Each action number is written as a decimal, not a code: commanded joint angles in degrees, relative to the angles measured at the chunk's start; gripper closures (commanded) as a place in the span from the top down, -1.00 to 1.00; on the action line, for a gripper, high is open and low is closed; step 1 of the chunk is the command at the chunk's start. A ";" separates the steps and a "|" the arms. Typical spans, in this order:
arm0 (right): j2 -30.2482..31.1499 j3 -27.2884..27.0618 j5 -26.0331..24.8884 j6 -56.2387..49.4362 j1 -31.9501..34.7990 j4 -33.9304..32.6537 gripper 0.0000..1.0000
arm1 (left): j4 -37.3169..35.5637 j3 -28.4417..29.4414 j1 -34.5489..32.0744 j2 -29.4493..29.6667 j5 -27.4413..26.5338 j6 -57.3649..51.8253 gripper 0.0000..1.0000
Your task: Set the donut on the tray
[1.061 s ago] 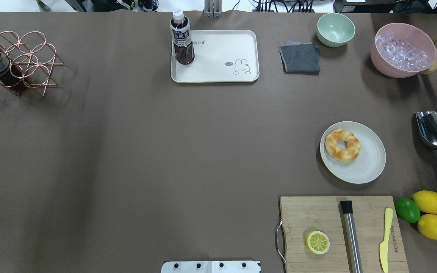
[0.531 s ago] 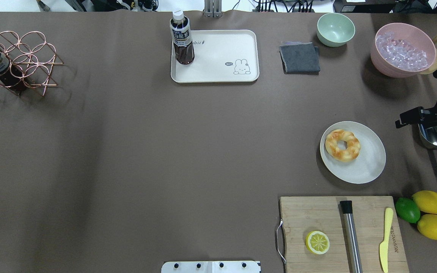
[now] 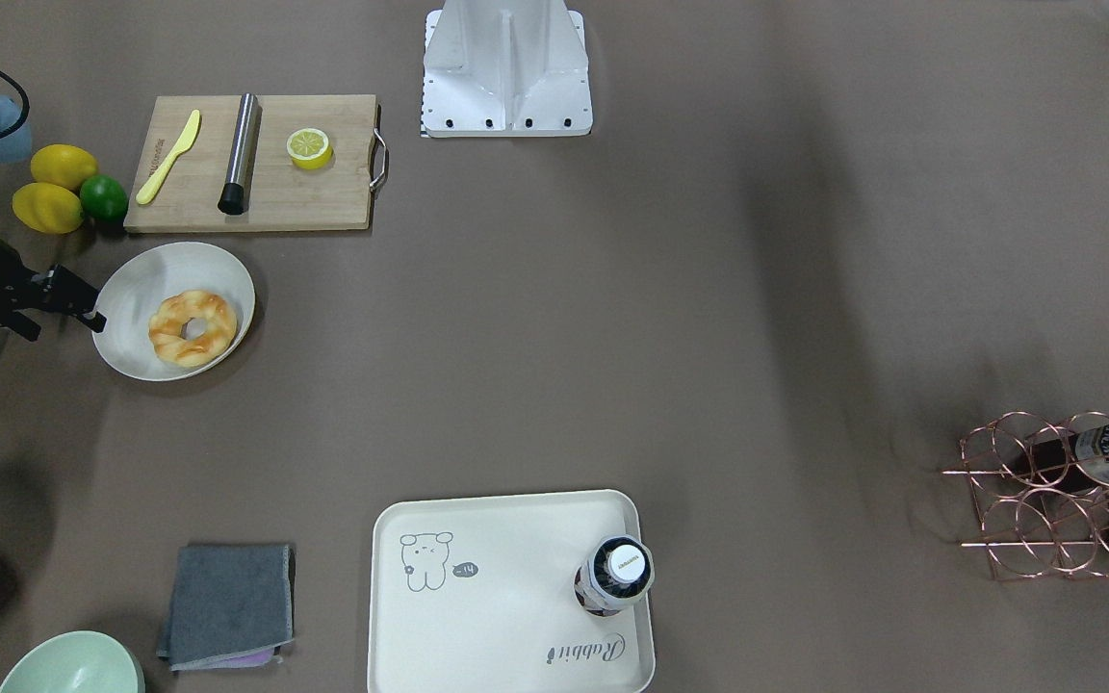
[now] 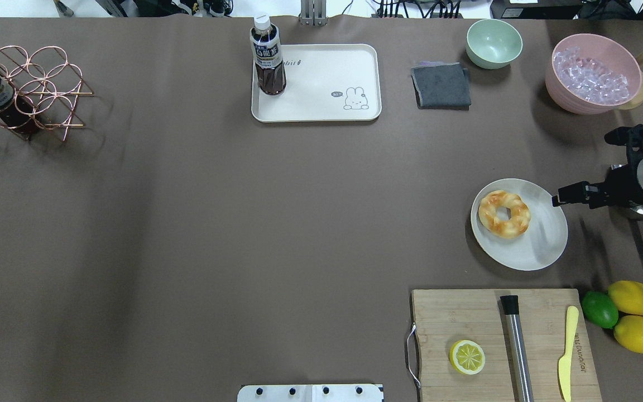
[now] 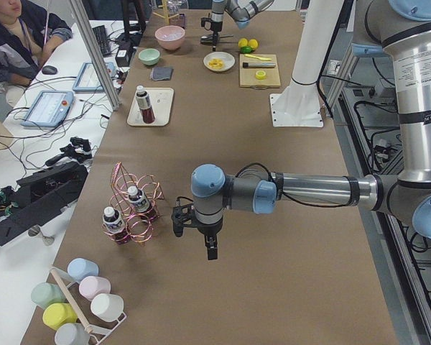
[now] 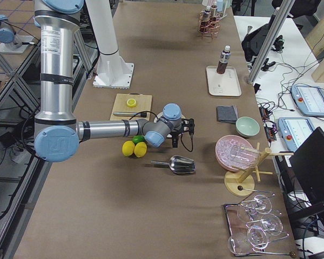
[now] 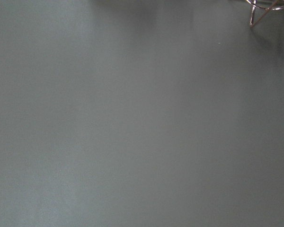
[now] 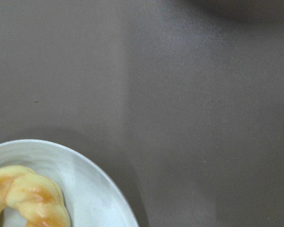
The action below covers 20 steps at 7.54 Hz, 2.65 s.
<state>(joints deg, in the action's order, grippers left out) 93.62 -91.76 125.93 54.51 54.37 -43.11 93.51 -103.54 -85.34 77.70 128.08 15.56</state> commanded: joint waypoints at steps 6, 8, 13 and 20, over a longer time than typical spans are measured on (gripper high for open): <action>1.57 -0.43 -4.91 7.09 -5.59 3.91 -1.00 | 0.00 0.00 0.00 0.00 0.59 0.00 0.96; 1.57 -0.61 -4.82 7.19 -5.51 4.87 -1.00 | -0.09 0.00 1.04 0.00 0.59 0.09 0.96; -0.36 -2.99 -2.80 7.19 -4.20 4.26 -1.00 | -0.09 0.00 2.37 0.00 0.59 0.18 0.96; -25.66 -0.01 -4.37 28.68 -3.57 -12.18 -1.00 | -0.17 0.00 2.63 0.26 0.68 0.18 0.96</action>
<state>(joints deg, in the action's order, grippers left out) 73.85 -93.33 122.49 75.63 50.84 -53.34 93.36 -103.54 -82.95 77.86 128.76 15.73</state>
